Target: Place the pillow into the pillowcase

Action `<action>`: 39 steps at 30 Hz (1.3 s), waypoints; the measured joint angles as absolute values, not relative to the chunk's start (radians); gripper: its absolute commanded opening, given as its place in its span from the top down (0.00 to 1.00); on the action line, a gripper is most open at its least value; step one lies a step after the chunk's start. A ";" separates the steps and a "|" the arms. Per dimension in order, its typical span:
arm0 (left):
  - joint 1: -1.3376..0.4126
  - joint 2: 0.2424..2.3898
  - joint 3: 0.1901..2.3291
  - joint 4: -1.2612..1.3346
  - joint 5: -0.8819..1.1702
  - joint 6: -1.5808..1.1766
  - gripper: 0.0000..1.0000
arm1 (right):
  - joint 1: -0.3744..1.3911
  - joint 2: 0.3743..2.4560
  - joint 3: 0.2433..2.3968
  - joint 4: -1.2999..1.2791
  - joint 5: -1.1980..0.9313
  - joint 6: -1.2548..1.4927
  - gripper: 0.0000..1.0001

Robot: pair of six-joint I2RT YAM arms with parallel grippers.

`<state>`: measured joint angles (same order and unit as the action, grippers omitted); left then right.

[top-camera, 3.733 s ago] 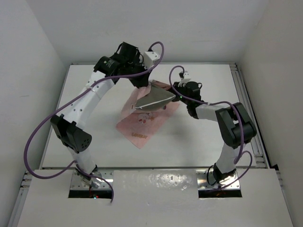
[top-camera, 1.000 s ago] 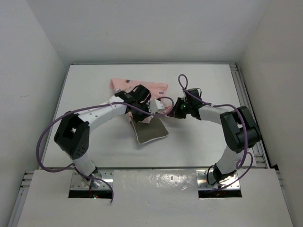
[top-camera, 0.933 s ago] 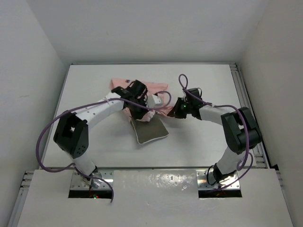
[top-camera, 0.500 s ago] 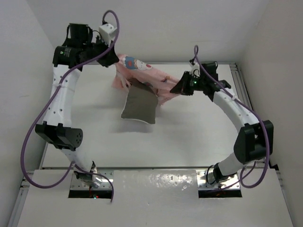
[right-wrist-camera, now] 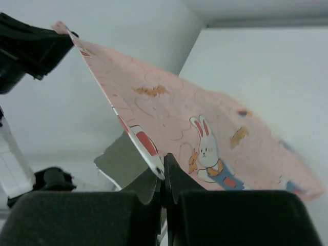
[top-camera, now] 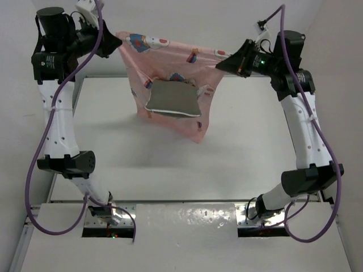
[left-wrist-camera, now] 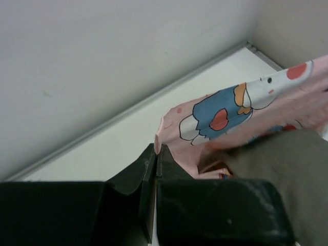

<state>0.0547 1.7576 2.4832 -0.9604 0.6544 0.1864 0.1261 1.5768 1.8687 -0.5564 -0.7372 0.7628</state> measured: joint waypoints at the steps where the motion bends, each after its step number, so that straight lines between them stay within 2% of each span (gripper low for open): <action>1: 0.052 1.744 2.452 -0.925 0.634 0.184 1.00 | 0.121 1.560 1.859 -0.532 -0.725 0.772 1.00; 4: 0.046 1.716 2.333 -0.861 0.606 0.159 1.00 | 0.103 1.549 1.847 -0.537 -0.698 0.791 1.00; 7: 0.052 1.773 2.329 -0.849 0.612 0.118 1.00 | 0.088 1.664 2.001 -0.623 -0.679 0.782 1.00; 9: 0.049 1.799 2.329 -0.849 0.611 0.115 1.00 | 0.092 1.687 1.997 -0.598 -0.637 0.772 1.00; 11: 0.035 1.802 2.329 -0.850 0.605 0.116 1.00 | 0.103 1.635 1.885 -0.530 -0.593 0.769 1.00; 14: 0.006 1.769 2.285 -0.820 0.615 0.094 1.00 | 0.131 1.473 1.582 -0.354 -0.522 0.785 1.00; 18: -0.069 1.650 1.990 -0.751 0.640 0.046 1.00 | 0.186 1.343 1.320 -0.138 -0.429 0.810 1.00; 21: -0.114 1.671 1.904 -0.762 0.644 0.019 1.00 | 0.204 1.333 1.226 -0.031 -0.389 0.815 1.00; 24: -0.112 1.751 2.000 -0.819 0.634 0.009 1.00 | 0.192 1.341 1.251 -0.060 -0.364 0.796 1.00; 25: -0.099 1.816 2.159 -0.876 0.616 0.015 1.00 | 0.191 1.343 1.292 -0.085 -0.361 0.779 1.00; 27: -0.086 1.852 2.319 -0.847 0.588 0.019 1.00 | 0.190 1.341 1.417 -0.106 -0.350 0.739 1.00; 29: -0.068 1.804 2.388 -0.787 0.576 0.021 1.00 | 0.190 1.311 1.499 -0.062 -0.342 0.717 1.00; 33: -0.020 1.710 2.610 -0.696 0.634 -0.037 1.00 | 0.193 1.118 1.512 0.016 -0.337 0.699 1.00; 35: -0.010 1.616 2.601 -0.632 0.680 -0.066 1.00 | 0.203 1.045 1.511 0.057 -0.340 0.686 1.00; 39: -0.004 1.438 2.388 -0.531 0.708 -0.083 1.00 | 0.196 1.044 1.521 0.104 -0.342 0.668 1.00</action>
